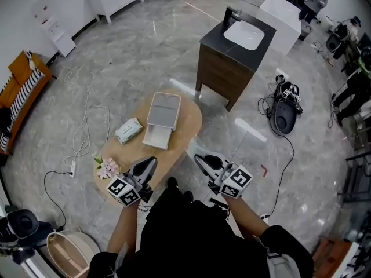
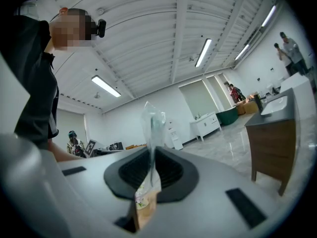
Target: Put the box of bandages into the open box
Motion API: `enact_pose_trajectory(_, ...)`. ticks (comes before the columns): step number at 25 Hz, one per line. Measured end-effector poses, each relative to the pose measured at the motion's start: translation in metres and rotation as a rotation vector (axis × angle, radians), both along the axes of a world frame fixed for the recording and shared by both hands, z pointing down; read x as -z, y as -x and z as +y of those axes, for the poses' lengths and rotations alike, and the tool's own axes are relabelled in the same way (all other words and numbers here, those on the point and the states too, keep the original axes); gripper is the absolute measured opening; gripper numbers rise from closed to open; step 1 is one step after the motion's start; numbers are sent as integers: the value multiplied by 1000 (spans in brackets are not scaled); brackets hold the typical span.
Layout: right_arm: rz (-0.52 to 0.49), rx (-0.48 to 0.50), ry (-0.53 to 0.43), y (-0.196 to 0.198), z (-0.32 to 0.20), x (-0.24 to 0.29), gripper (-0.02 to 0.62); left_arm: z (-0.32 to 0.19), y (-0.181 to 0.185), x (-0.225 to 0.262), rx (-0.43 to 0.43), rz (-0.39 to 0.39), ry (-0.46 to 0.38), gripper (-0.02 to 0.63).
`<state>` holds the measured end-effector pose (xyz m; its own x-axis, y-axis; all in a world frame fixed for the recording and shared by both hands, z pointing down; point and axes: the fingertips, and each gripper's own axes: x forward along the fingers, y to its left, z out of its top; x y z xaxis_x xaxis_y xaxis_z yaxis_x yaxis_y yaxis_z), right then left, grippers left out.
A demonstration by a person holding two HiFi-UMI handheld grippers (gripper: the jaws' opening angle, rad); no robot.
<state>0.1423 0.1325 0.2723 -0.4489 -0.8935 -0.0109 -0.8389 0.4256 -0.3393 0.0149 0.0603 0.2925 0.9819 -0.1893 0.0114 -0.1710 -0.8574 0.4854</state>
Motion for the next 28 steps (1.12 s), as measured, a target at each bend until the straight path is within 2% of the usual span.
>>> enact_pose_trajectory(7, 14, 26, 38, -19, -52, -12, 34, -48, -29, -16, -24, -18, -1, 18)
enact_pose_trajectory(11, 26, 42, 71, -27, -85, -20, 34, -80, -45, -15, -20, 40, 61, 18)
enact_pose_trajectory(16, 51, 88, 106, -33, -146, -27, 34, -133, -60, -13, 4, 72, 88, 18)
enact_pose_trajectory(22, 65, 116, 135, -34, -208, -43, 34, -183, -69, -40, 15, 75, 151, 18)
enact_pose_trajectory(28, 76, 88, 141, -46, -253, -64, 35, -213, -84, -75, -6, 57, 199, 18)
